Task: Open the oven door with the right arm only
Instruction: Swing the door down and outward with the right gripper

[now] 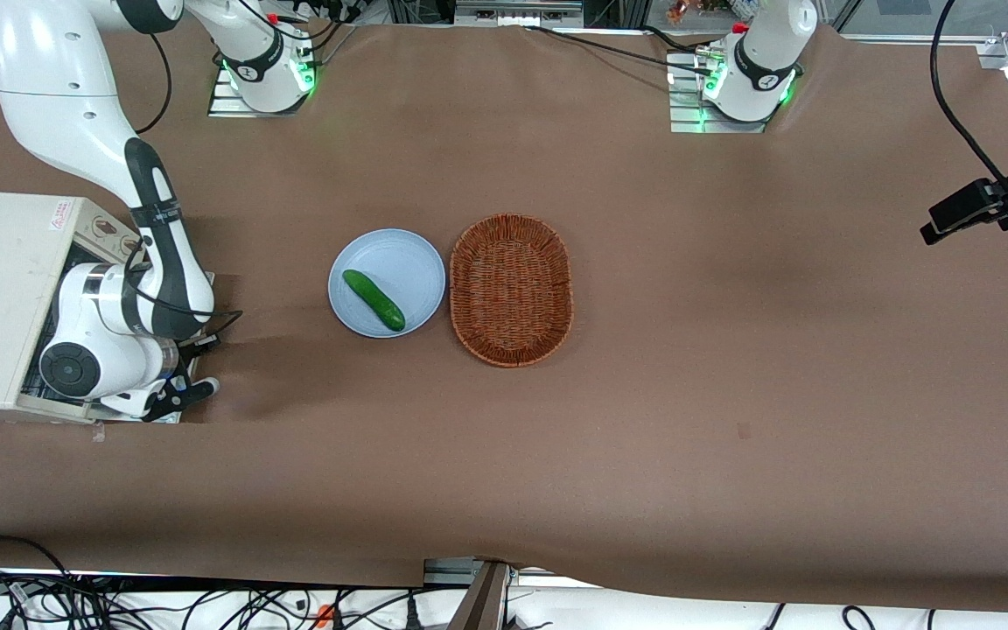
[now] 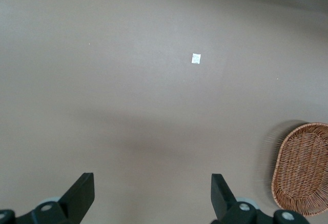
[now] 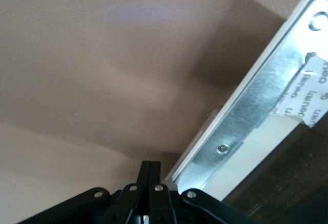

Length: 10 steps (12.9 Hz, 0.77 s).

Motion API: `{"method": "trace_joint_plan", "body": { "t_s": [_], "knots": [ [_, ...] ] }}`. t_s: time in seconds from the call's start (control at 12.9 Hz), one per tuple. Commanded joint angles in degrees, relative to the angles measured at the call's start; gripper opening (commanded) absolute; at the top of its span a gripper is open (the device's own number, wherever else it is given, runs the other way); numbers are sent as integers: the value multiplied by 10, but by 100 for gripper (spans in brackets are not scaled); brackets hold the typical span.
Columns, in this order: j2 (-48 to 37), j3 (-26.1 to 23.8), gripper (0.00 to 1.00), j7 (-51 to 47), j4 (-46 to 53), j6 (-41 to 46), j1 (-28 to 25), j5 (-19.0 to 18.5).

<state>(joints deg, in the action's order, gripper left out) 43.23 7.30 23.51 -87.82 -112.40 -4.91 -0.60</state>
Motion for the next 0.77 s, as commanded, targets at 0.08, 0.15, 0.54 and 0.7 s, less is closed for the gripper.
{"method": "trace_joint_plan", "body": {
  "t_s": [0.08,0.15,0.54,0.7],
  "knots": [
    [-4,21,0,-49,-8,30,-4,5],
    [-4,21,0,-70,-8,36,-5,14],
    [-9,21,0,-186,-4,68,-33,60],
    [-10,21,0,-209,5,92,-38,85]
  ]
}}
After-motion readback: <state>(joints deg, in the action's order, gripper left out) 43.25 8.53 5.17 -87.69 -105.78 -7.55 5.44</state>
